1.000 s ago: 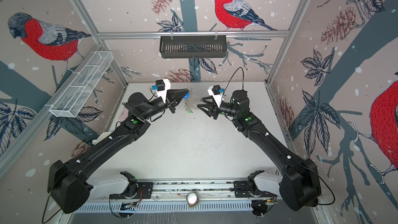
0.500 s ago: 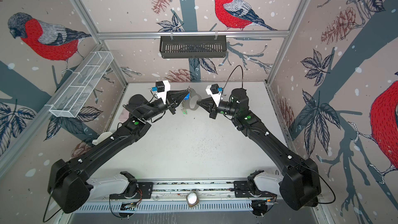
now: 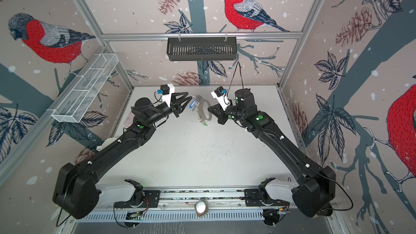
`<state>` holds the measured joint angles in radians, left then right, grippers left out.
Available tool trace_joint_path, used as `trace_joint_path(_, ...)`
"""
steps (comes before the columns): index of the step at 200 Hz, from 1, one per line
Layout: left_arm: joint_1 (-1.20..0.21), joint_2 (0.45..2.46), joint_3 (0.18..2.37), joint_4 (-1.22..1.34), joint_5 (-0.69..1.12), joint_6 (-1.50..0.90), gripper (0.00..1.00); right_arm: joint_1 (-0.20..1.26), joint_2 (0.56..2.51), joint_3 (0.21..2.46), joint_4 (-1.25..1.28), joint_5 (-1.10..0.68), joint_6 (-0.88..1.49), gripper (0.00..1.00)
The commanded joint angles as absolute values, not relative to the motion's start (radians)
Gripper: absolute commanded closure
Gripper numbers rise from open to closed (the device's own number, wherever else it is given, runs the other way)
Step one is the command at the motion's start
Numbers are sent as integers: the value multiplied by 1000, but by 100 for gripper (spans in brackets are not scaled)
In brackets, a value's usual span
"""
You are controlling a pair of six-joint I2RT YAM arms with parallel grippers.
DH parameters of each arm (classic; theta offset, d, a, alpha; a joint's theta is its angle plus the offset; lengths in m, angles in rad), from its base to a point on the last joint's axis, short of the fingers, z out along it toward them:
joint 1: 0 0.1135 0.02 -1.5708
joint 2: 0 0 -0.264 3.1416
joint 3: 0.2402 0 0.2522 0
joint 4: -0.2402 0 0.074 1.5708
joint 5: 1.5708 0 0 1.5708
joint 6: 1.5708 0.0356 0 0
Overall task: Attach keys to a key ring
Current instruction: Place the keyring at the center of the table.
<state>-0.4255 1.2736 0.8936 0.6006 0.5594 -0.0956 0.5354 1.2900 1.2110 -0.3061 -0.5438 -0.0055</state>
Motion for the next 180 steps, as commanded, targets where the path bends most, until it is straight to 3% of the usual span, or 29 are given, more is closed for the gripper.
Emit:
trace_joint_path(1,-412,1268,878,579,510,-64,63,541,1327,1253,-481,-447,5,100)
trace_joint_path(125,-405,1258,830,574,482,-64,62,597,1616,1477,-844,-168,54,100)
trace_joint_path(180,-405,1257,800,608,482,-82,62,621,1700,1580,-927,-138,57,100)
